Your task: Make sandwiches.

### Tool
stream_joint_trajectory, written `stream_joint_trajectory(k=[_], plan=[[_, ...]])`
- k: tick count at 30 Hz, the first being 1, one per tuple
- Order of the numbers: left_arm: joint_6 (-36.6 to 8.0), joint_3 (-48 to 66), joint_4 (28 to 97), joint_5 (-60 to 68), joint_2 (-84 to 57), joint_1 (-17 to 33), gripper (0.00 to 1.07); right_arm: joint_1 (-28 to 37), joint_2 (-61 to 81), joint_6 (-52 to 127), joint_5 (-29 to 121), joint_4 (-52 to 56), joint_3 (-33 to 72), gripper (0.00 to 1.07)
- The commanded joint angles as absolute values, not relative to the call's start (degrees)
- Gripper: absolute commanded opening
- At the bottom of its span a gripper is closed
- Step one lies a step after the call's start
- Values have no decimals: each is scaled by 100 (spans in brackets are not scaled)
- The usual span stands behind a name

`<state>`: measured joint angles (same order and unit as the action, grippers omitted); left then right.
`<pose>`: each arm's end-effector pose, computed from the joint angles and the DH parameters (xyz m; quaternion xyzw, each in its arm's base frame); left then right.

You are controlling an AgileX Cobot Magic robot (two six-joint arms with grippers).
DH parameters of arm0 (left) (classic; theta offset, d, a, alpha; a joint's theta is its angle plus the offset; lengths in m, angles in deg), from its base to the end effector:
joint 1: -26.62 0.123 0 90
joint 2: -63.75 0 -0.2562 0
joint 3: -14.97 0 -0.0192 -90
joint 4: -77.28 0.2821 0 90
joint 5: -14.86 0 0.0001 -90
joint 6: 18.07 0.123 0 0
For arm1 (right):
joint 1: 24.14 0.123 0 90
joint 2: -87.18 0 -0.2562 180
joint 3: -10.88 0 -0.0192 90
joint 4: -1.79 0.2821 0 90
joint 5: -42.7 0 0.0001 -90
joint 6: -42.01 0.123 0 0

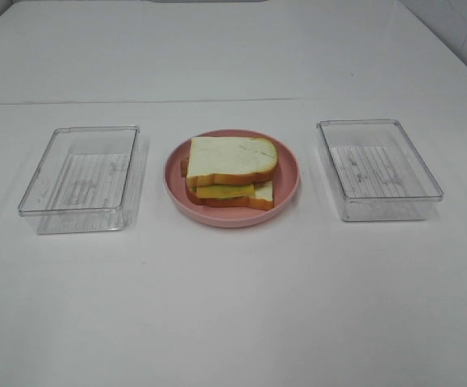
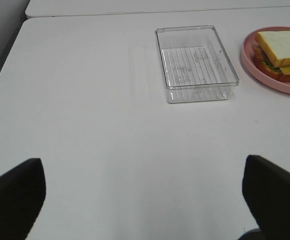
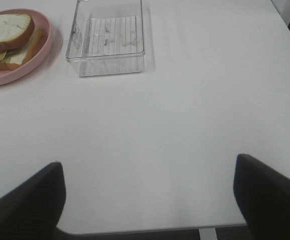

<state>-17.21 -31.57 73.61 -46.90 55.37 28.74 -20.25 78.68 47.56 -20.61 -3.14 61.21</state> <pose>0.0763 -0.0041 0.2830 -0.0074 0.8507 -0.0183 0.5253 0.0824 -0.0039 0.2581 0.0143 0.8743 -0.0031 0.4852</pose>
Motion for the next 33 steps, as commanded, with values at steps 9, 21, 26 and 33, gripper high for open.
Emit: stream_joint_trajectory(k=[9,21,26,33], plan=[[-1727,-3175,7293,-4673,5652,2897,100,-2019,8023,4825,-2038,-314,6138,87],[-1727,-3175,7287,-4673,5652,2897,100,-2328,8046,4825,-2038,-314,6138,87],[-1727,-3175,7287,-4673,5652,2897,100,-2644,8057,4825,-2038,-314,6138,87],[-1727,-3175,7287,-4673,5652,2897,100,-2689,8057,4825,-2038,-314,6138,87]])
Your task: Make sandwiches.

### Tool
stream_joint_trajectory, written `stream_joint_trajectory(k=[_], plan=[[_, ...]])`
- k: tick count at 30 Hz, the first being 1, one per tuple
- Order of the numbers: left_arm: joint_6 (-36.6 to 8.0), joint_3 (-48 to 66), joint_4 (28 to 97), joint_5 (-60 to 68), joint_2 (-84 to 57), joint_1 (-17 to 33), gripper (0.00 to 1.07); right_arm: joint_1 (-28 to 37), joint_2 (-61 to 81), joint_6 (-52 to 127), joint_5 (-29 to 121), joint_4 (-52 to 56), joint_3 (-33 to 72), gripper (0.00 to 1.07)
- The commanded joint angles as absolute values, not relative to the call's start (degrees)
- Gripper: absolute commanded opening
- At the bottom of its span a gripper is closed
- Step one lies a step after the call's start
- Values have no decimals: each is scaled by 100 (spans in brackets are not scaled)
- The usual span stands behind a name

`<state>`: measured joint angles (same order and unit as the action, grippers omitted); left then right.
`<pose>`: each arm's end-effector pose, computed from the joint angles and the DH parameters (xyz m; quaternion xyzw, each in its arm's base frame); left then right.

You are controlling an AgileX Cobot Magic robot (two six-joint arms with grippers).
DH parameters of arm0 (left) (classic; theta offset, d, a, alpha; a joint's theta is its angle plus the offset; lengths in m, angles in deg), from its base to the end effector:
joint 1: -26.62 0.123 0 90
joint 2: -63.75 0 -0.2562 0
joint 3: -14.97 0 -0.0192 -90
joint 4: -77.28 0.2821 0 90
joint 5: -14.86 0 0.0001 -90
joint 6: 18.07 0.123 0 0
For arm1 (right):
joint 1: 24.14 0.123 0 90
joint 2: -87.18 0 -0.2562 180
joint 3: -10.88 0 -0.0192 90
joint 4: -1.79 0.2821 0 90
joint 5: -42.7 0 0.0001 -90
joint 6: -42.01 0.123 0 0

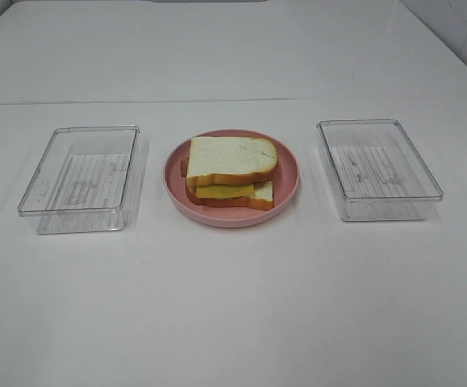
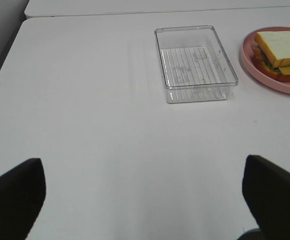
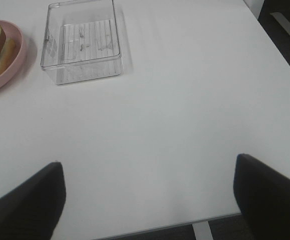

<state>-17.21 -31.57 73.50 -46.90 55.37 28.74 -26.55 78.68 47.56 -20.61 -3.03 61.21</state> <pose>0.0763 -0.0043 0.2831 -0.0074 0.8507 -0.0193 0.5253 0.0815 -0.0127 0.2581 0.0623 0.8722 -0.0288 0.4843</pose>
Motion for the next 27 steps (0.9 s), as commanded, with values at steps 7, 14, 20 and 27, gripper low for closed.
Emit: stream_joint_trajectory(k=[7,14,20,27], plan=[[-1727,-3175,7287,-4673,5652,2897,100,-2689,8057,4825,-2038,-314,6138,87],[-1727,-3175,7287,-4673,5652,2897,100,-2678,8057,4825,-2038,-314,6138,87],[-1727,-3175,7287,-4673,5652,2897,100,-2678,8057,4825,-2038,-314,6138,87],[-1727,-3175,7287,-4673,5652,2897,100,-2678,8057,4825,-2038,-314,6138,87]])
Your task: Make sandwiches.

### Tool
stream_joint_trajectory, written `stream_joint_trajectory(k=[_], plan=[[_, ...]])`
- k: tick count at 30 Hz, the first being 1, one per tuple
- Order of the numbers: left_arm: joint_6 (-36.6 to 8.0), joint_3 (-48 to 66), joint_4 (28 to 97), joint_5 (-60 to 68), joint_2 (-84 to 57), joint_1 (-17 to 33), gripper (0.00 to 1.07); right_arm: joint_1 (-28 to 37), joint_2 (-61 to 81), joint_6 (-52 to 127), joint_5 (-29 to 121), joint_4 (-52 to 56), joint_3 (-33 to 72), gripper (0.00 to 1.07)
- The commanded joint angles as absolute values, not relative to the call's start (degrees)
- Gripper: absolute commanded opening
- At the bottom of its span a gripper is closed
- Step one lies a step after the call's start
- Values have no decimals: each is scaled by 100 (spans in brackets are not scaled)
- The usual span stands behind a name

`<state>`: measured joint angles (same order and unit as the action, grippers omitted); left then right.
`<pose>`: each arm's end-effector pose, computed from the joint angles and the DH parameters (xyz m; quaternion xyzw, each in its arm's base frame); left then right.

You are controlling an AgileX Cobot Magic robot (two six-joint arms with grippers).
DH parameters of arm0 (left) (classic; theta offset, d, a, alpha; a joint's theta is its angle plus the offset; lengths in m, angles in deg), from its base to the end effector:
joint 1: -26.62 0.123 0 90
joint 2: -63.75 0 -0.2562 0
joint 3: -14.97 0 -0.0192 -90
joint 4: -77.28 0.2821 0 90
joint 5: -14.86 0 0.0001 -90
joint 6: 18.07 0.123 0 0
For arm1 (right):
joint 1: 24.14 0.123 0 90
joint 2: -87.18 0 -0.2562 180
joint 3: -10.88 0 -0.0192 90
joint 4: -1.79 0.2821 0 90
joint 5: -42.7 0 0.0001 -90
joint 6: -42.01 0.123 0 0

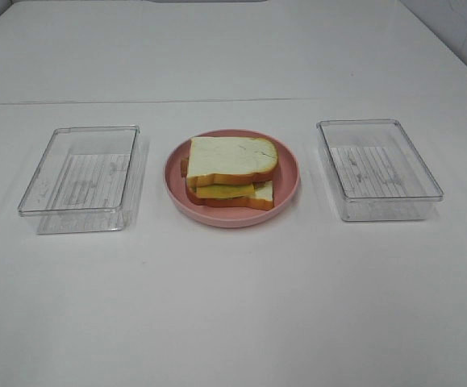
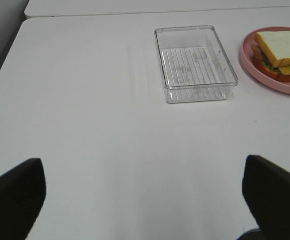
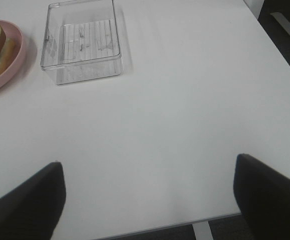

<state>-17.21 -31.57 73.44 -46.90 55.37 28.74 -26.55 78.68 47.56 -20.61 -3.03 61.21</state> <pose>0.0763 -0.0044 0.2831 -0.0074 0.8507 -0.0198 0.5253 0.0815 -0.0127 0.2581 0.0623 0.8722 -0.0288 0.4843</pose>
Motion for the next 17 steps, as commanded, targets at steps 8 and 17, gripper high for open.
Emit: stream_joint_trajectory(k=[8,17], plan=[[-1727,-3175,7287,-4673,5652,2897,100,-2678,8057,4825,-2038,-314,6138,87],[-1727,-3175,7287,-4673,5652,2897,100,-2678,8057,4825,-2038,-314,6138,87]])
